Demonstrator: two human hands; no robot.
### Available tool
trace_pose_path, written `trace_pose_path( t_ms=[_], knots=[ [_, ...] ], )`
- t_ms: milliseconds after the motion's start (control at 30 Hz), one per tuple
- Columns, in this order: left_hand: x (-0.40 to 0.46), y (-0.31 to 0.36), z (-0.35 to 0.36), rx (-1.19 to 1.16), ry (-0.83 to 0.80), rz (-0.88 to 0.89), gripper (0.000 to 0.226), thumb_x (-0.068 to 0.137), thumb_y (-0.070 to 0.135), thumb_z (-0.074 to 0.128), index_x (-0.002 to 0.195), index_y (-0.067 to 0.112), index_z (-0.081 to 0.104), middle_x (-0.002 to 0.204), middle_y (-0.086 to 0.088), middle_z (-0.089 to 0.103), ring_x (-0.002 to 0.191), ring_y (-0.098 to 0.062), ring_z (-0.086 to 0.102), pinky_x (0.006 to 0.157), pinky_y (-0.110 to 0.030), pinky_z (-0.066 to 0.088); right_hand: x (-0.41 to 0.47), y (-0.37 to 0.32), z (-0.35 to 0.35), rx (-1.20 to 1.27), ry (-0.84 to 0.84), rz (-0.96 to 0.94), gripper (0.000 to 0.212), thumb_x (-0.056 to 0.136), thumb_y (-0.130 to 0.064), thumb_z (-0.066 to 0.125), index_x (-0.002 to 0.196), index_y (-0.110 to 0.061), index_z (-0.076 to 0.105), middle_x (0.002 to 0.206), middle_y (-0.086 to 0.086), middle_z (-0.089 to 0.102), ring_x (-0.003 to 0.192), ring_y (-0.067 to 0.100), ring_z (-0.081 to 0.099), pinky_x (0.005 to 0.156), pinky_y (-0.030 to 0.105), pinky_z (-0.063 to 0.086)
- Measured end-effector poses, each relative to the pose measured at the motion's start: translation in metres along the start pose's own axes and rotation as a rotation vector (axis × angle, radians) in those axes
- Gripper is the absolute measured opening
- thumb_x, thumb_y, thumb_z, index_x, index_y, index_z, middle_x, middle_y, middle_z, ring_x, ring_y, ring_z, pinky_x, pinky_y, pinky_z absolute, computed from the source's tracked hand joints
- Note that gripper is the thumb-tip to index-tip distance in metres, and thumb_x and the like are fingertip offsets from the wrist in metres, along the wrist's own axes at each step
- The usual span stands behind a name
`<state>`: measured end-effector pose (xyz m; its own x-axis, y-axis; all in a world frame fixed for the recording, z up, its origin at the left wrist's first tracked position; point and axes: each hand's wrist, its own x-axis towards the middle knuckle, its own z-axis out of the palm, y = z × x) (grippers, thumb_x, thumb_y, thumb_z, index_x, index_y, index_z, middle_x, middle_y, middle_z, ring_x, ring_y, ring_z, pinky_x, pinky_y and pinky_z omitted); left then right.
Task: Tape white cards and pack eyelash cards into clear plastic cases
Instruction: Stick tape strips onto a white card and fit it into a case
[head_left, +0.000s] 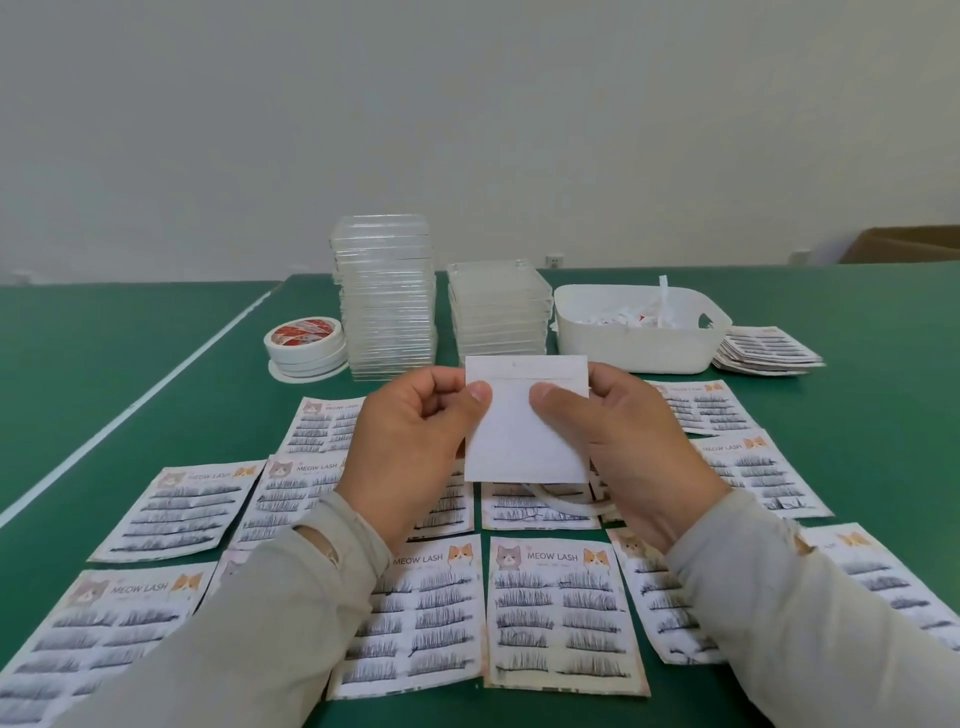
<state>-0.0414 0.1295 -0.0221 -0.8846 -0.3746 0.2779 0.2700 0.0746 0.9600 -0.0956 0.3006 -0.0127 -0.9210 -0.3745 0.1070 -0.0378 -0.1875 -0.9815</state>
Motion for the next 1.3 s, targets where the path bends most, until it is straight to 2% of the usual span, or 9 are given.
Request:
trace_pose_path(
  t_ms=[200,300,367,467,567,700,867,967,1300],
  knots=[
    [-0.001,-0.001,0.003,0.003,-0.027,0.074,0.013,0.089,0.007,0.074,0.091,0.02,0.077,0.079,0.003,0.076,0.071,-0.009,0.071,0.063,-0.02,0.056,0.002,0.004,-0.003,0.085,-0.046,0.024,0.015,0.095,-0.015,0.069,0.107,-0.012,0.077,0.105,0.009,0.078,0.098,0.025,0.075,0.077,0.032,0.061],
    [-0.001,-0.001,0.003,-0.005,-0.02,0.059,0.01,0.089,0.007,0.074,0.094,0.016,0.076,0.08,0.0,0.077,0.071,-0.011,0.071,0.062,-0.021,0.056,0.002,0.004,-0.003,0.082,-0.071,0.026,0.016,0.098,-0.016,0.064,0.109,-0.011,0.076,0.105,0.009,0.078,0.099,0.025,0.075,0.078,0.032,0.061],
    [-0.001,0.0,0.003,-0.011,-0.017,0.058,0.009,0.09,0.008,0.074,0.094,0.015,0.076,0.081,-0.004,0.077,0.071,-0.014,0.072,0.063,-0.023,0.057,0.002,0.002,-0.002,0.129,-0.109,0.05,0.018,0.099,-0.014,0.063,0.111,-0.01,0.074,0.107,0.011,0.078,0.099,0.025,0.075,0.075,0.032,0.061],
    [-0.004,0.003,0.004,-0.021,-0.048,0.081,0.01,0.089,0.006,0.074,0.094,0.015,0.076,0.077,0.0,0.076,0.068,-0.009,0.071,0.062,-0.019,0.055,0.0,-0.001,-0.004,0.226,-0.16,0.097,0.024,0.093,-0.009,0.068,0.116,-0.007,0.072,0.108,0.014,0.077,0.095,0.026,0.076,0.067,0.032,0.06],
    [-0.007,0.005,0.007,0.005,-0.055,0.116,0.017,0.088,0.005,0.075,0.097,0.019,0.073,0.08,0.003,0.077,0.069,-0.008,0.071,0.063,-0.017,0.055,0.0,0.0,-0.006,0.165,-0.142,0.101,0.027,0.09,-0.012,0.073,0.118,-0.01,0.071,0.108,0.013,0.077,0.097,0.03,0.075,0.069,0.037,0.061],
    [-0.007,0.005,0.006,0.167,0.043,0.228,0.034,0.085,0.014,0.081,0.103,0.036,0.063,0.09,0.01,0.072,0.076,-0.007,0.067,0.07,-0.021,0.057,0.003,0.005,-0.007,0.121,-0.1,0.056,0.027,0.09,-0.014,0.074,0.116,-0.01,0.071,0.107,0.011,0.077,0.099,0.03,0.075,0.075,0.04,0.061],
    [-0.008,0.006,0.004,0.276,0.074,0.331,0.026,0.088,0.014,0.078,0.096,0.037,0.07,0.092,0.016,0.072,0.085,-0.006,0.068,0.071,-0.015,0.054,0.004,0.008,-0.007,0.093,-0.091,0.038,0.028,0.085,-0.017,0.076,0.112,-0.011,0.074,0.104,0.01,0.078,0.095,0.029,0.076,0.074,0.042,0.062],
    [-0.009,0.006,0.004,0.296,0.083,0.348,0.026,0.088,0.014,0.078,0.096,0.039,0.072,0.091,0.013,0.073,0.085,-0.007,0.069,0.073,-0.017,0.055,0.004,0.008,-0.006,0.064,-0.091,0.011,0.029,0.083,-0.019,0.076,0.111,-0.012,0.074,0.105,0.008,0.078,0.097,0.026,0.076,0.078,0.039,0.061],
    [-0.006,0.004,0.003,0.315,0.089,0.304,0.019,0.088,0.016,0.077,0.089,0.034,0.071,0.086,0.015,0.072,0.08,-0.009,0.069,0.07,-0.02,0.057,0.003,0.009,-0.004,-0.064,-0.075,-0.069,0.024,0.079,-0.027,0.075,0.102,-0.021,0.078,0.103,-0.001,0.079,0.096,0.019,0.076,0.084,0.037,0.061]
  ],
)
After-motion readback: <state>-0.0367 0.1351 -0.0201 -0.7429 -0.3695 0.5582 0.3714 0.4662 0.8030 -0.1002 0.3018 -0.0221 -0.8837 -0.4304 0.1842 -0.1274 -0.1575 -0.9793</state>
